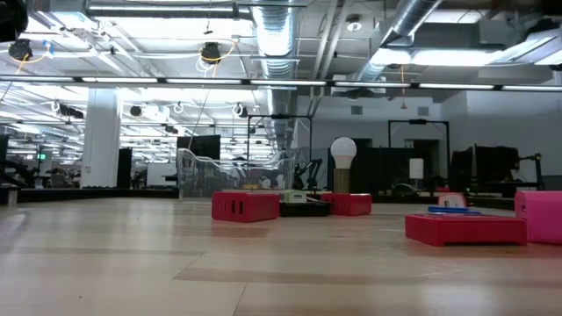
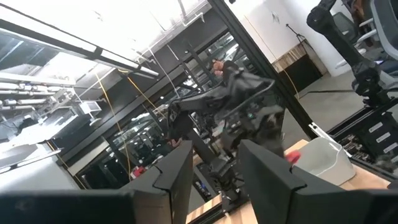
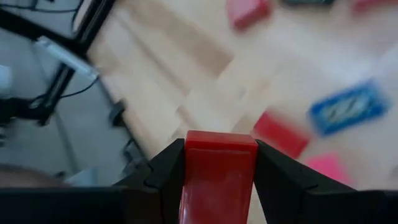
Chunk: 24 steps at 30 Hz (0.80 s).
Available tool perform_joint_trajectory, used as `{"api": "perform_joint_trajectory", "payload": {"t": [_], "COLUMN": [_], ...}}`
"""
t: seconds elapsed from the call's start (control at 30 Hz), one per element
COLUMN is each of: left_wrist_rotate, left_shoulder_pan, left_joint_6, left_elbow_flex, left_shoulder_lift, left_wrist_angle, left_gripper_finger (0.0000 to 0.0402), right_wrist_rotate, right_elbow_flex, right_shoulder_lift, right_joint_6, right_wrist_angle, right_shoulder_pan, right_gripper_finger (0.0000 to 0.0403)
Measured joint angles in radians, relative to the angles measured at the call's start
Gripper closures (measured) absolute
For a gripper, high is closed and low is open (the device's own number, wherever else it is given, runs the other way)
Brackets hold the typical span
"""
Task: Pick & Place Office items
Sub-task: Put the right red digital clock into the gray bin
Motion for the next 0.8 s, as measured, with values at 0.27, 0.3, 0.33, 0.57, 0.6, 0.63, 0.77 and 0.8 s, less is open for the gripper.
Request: {"api": "perform_joint_trajectory", "payload": {"t": [0.27,0.3,0.33,0.57,0.6,0.63,0.77,0.8], "left_wrist_rotate": [0.056,0.061,0.064,0.067,0.068,0.070,0.069,0.069], "left_shoulder_pan": [0.000,0.000,0.000,0.000,0.000,0.000,0.000,0.000], "left_joint_6": [-0.007,-0.009,-0.010,-0.010,-0.010,-0.011,-0.012,-0.014], "left_elbow_flex": [0.000,0.000,0.000,0.000,0.000,0.000,0.000,0.000], "left_shoulder_lift": [0.000,0.000,0.000,0.000,0.000,0.000,0.000,0.000], "left_wrist_angle": [0.001,0.000,0.000,0.000,0.000,0.000,0.001,0.000], "left_gripper_finger": [0.0272,0.0272,0.0272,0.0272,0.0272,0.0272,0.0272,0.0272], "right_wrist_rotate": [0.021,0.020,0.012,-0.183,-0.216,-0.256,-0.425,-0.458], "right_elbow_flex": [0.039,0.052,0.066,0.215,0.234,0.251,0.291,0.294], "right_shoulder_lift": [0.053,0.059,0.064,0.140,0.157,0.174,0.258,0.280], "right_joint_6": [0.341,0.365,0.381,0.357,0.347,0.336,0.270,0.244], "right_wrist_angle": [-0.063,-0.086,-0.114,-0.364,-0.397,-0.431,-0.567,-0.588], "right_shoulder_pan": [0.196,0.209,0.223,0.246,0.242,0.236,0.213,0.207], "right_gripper_finger": [0.0246,0.0246,0.0246,0.0246,0.0246,0.0246,0.0246,0.0246]}}
